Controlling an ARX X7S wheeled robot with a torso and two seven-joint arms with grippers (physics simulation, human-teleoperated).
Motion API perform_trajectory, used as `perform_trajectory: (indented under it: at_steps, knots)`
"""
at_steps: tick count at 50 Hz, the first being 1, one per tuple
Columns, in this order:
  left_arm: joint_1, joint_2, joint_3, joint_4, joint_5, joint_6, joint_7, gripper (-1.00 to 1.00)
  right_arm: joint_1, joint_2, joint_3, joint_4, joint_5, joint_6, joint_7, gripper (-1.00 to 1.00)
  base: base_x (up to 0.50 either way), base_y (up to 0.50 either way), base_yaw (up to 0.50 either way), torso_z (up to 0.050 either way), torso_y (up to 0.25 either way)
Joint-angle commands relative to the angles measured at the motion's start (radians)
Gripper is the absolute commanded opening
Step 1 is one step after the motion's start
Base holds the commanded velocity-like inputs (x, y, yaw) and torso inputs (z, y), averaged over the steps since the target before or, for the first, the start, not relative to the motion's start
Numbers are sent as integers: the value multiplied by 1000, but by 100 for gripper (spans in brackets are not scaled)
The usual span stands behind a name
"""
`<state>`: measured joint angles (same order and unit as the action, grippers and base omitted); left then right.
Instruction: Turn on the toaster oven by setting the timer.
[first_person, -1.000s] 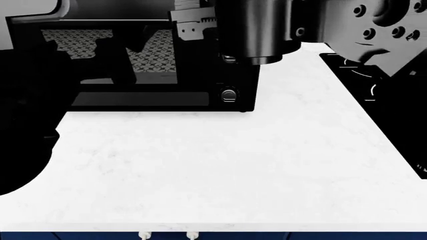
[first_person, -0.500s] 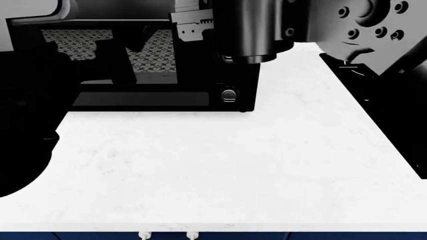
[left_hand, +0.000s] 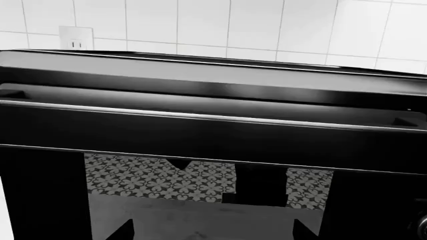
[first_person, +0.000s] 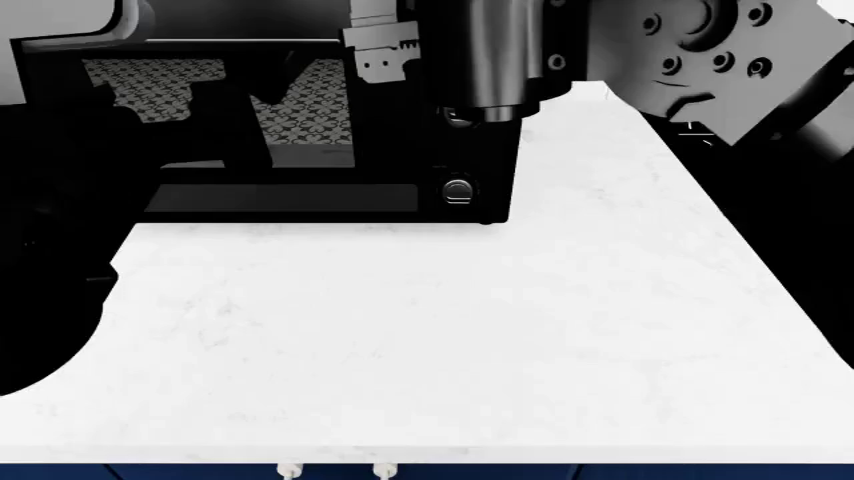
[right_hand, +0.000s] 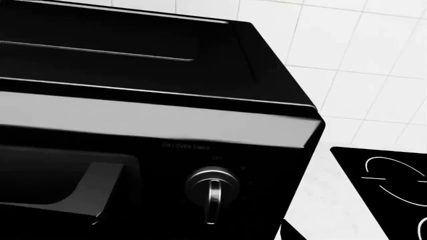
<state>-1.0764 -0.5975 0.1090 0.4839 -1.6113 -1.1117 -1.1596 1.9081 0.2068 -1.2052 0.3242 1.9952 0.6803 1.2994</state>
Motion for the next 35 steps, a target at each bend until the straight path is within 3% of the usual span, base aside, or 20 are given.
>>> perform_trajectory:
  at_steps: [1,34,35]
  knots:
    - [0,-6,2,1,-5,5,-3,100,0,-11,-10,22,-11,0,-18,100,0,0,0,0,0]
    - [-2,-6,22,-7,9,20,7,100,-6,-23,-28,59,-33,-8,-45,100,0,0,0,0,0]
    - [-2,-6,22,-8,10,20,7,100,-6,-23,-28,60,-32,-8,-42,-100,0,0,0,0,0]
